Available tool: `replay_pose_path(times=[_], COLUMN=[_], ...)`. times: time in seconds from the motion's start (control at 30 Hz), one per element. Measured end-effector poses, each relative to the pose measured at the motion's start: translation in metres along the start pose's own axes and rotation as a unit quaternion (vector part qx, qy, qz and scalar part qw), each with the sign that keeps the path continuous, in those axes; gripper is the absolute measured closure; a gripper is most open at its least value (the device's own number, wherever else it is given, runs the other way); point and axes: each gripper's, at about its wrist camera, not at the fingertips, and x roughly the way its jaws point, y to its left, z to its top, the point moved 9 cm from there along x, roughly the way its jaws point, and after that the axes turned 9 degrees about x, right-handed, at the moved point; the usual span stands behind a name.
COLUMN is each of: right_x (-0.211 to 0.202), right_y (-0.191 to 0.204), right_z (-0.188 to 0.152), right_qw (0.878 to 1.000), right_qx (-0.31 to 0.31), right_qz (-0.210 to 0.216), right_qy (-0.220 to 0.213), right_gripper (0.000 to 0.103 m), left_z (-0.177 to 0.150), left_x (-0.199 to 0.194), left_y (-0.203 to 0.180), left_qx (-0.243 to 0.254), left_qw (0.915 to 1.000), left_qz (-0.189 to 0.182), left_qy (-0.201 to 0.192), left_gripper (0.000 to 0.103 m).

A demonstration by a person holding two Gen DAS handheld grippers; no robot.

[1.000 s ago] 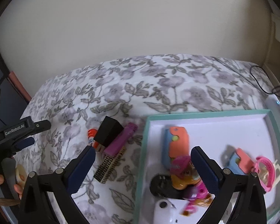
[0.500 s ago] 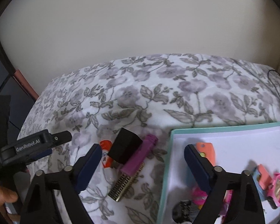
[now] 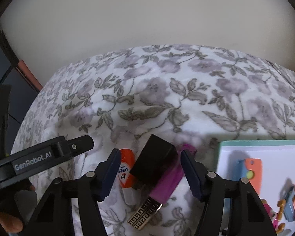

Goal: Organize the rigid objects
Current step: 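Grasp the black charger with the right tool while the left tool grasps the red glue stick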

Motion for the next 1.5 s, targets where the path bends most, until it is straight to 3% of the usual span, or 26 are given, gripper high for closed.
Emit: replay_pose_path(times=[0.47, 0.93, 1.17, 1.3, 1.43, 1.5], right_x=[0.031, 0.01, -0.005, -0.015, -0.023, -0.025], right_y=[-0.006, -0.02, -0.04, -0.054, -0.06, -0.062], right_z=[-0.007, 0.001, 0.01, 0.016, 0.02, 0.021], right_qw=[0.999, 0.998, 0.997, 0.995, 0.994, 0.994], right_qx=[-0.001, 0.051, 0.075, 0.099, 0.107, 0.106], right_qz=[-0.024, 0.017, 0.015, 0.02, 0.024, 0.019], right_qy=[0.021, 0.02, 0.009, 0.003, -0.004, -0.005], right_gripper=[0.071, 0.071, 0.071, 0.071, 0.071, 0.071], left_z=[-0.003, -0.009, -0.012, -0.016, -0.019, -0.022], left_x=[0.008, 0.012, 0.012, 0.016, 0.019, 0.021], left_y=[-0.01, -0.034, -0.039, -0.048, -0.058, -0.065], left_qx=[0.008, 0.018, 0.017, 0.034, 0.049, 0.064], left_qw=[0.9998, 0.9985, 0.9983, 0.9977, 0.9969, 0.9962], left_qz=[-0.011, -0.046, -0.052, -0.05, -0.049, -0.044], left_qy=[0.013, 0.022, 0.023, 0.031, 0.036, 0.04], left_gripper=[0.009, 0.01, 0.011, 0.023, 0.027, 0.037])
